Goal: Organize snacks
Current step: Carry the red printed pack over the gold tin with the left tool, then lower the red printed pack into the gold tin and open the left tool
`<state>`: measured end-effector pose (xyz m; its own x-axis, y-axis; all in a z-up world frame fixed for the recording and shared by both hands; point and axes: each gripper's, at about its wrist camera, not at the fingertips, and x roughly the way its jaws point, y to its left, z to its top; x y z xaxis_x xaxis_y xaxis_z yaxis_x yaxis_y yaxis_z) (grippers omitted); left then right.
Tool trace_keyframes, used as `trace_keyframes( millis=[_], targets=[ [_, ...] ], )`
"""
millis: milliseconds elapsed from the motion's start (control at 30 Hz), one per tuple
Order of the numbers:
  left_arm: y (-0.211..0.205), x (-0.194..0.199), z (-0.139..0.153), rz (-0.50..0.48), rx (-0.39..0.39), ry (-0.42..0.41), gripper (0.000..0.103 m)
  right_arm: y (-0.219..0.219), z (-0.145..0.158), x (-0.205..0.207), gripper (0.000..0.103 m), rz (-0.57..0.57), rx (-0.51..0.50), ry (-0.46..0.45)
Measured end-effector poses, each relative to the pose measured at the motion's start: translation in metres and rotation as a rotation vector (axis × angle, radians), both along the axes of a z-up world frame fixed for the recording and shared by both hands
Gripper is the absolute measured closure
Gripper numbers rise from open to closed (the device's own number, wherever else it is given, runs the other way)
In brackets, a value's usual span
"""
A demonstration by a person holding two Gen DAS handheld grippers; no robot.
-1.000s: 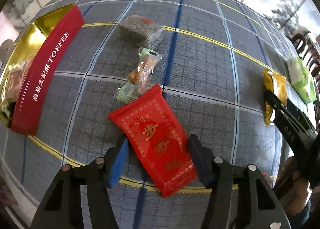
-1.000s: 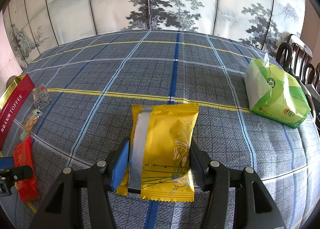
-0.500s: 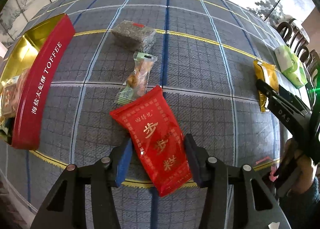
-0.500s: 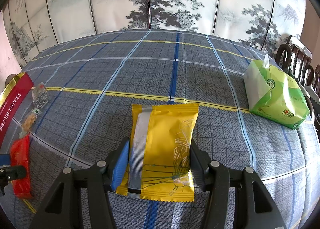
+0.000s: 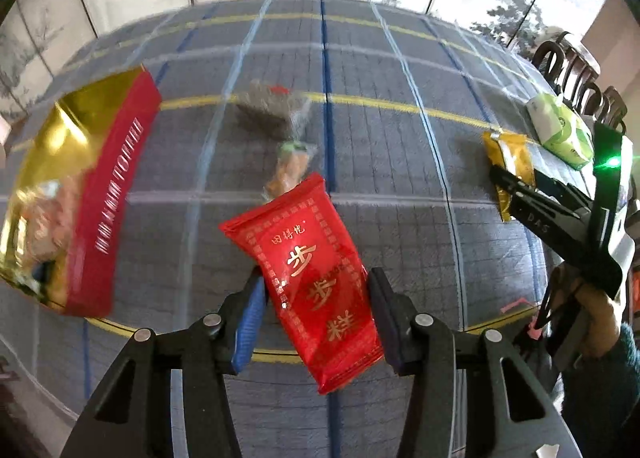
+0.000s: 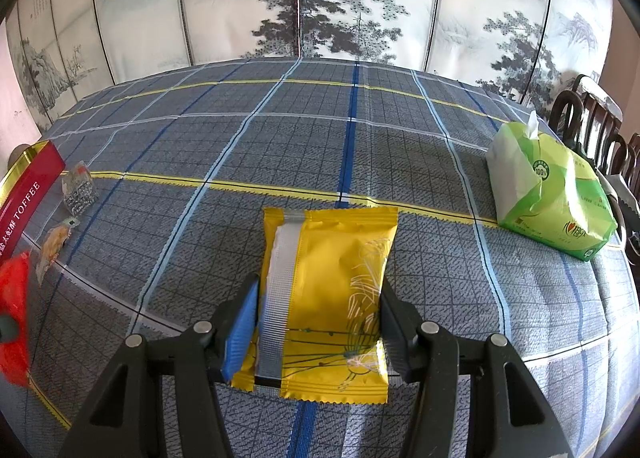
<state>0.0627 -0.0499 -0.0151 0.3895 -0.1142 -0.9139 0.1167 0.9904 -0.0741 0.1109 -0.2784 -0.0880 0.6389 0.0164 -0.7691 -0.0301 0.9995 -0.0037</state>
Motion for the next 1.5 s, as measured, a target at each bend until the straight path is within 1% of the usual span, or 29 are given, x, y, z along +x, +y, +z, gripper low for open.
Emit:
trace_keyframes(
  millis=[167, 300, 433, 600, 900, 1000, 1133, 1300, 1400, 1500],
  targets=[
    [0.016, -0.001, 0.03, -0.011, 0.014, -0.08, 0.057, 0.0, 0.0, 0.0, 0.046, 0.0, -0.001, 0.0],
    [0.037, 0.004, 0.05, 0.001, 0.028, -0.122, 0.057, 0.0, 0.0, 0.0, 0.046, 0.0, -0.001, 0.0],
    [0.066, 0.007, 0.062, 0.035, 0.049, -0.148, 0.057, 0.0, 0.0, 0.0, 0.046, -0.001, -0.003, 0.0],
    [0.108, 0.011, 0.07, 0.086, 0.087, -0.163, 0.057, 0.0, 0.001, 0.0, 0.046, -0.002, -0.004, 0.0],
    [0.169, 0.021, 0.068, 0.125, 0.161, -0.161, 0.057, -0.002, 0.001, -0.001, 0.046, -0.005, -0.004, 0.0],
    [0.188, 0.025, 0.062, 0.132, 0.182, -0.146, 0.057, -0.002, 0.001, -0.001, 0.046, -0.005, -0.004, 0.0],
    [0.201, 0.029, 0.051, 0.111, 0.227, -0.12, 0.057, -0.002, 0.002, -0.001, 0.046, -0.006, -0.004, 0.0],
    [0.209, 0.033, 0.038, 0.062, 0.245, -0.088, 0.057, -0.002, 0.001, -0.001, 0.046, -0.005, -0.005, 0.0],
    [0.214, 0.035, 0.03, 0.043, 0.27, -0.072, 0.057, -0.002, 0.001, -0.001, 0.046, -0.006, -0.005, 0.0],
    [0.219, 0.037, 0.025, 0.031, 0.273, -0.066, 0.056, -0.002, 0.001, -0.001, 0.046, -0.005, -0.004, 0.0]
  ],
)
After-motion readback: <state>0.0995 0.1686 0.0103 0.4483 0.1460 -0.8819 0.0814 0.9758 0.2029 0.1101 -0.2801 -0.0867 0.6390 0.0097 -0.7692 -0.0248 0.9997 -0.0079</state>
